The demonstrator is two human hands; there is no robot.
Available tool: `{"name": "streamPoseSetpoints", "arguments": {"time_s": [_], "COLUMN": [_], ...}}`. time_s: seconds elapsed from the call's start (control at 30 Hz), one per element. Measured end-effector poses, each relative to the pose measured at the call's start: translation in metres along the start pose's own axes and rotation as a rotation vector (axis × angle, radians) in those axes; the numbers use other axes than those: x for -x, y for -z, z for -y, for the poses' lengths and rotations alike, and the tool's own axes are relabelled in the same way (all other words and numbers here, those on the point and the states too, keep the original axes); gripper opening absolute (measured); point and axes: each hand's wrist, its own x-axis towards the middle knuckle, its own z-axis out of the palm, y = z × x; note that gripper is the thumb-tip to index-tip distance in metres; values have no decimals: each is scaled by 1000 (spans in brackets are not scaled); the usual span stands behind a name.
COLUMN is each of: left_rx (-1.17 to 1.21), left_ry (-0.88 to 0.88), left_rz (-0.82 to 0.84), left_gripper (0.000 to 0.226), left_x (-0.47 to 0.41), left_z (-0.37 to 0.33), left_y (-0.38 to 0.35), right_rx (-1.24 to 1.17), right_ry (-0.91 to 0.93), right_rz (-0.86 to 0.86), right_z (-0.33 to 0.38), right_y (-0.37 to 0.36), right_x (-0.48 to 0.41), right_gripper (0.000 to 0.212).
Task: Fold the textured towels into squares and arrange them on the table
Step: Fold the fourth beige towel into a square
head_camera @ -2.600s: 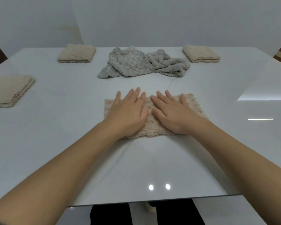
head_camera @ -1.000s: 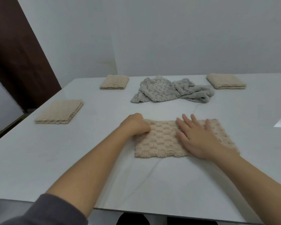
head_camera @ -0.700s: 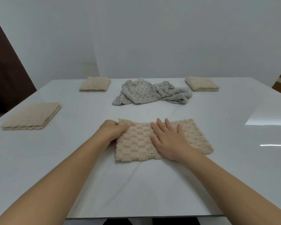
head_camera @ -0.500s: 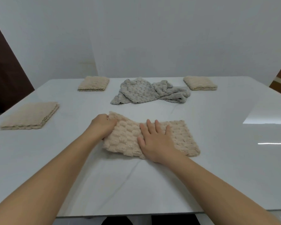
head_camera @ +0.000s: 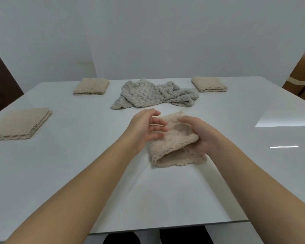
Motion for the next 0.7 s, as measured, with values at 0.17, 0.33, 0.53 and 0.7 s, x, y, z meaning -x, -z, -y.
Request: {"name": "streamPoseSetpoints", "arguments": {"time_s": [0.17, 0.33, 0.53, 0.7], "left_rx": [-652, -1234, -1491, -1215], "left_ry": [-505, -514, -343, -286], "left_rz": [-166, 88, 176, -8], "left_gripper": [21, 48, 59, 47], "left_x": [-2, -11, -15, -48], "left_z": [34, 58, 67, 34], "left_y": [9, 5, 0, 13], "right_rx": [493, 1149, 1501, 1534], "right_ry": [194, 422, 534, 594], "right_rz": [-233, -518, -635, -571], "right_z": [-5, -20, -34, -30], "right_y": [29, 31, 36, 29], "right_x": [-12, -10, -9, -12], "right_gripper": [11, 48, 58, 53]}}
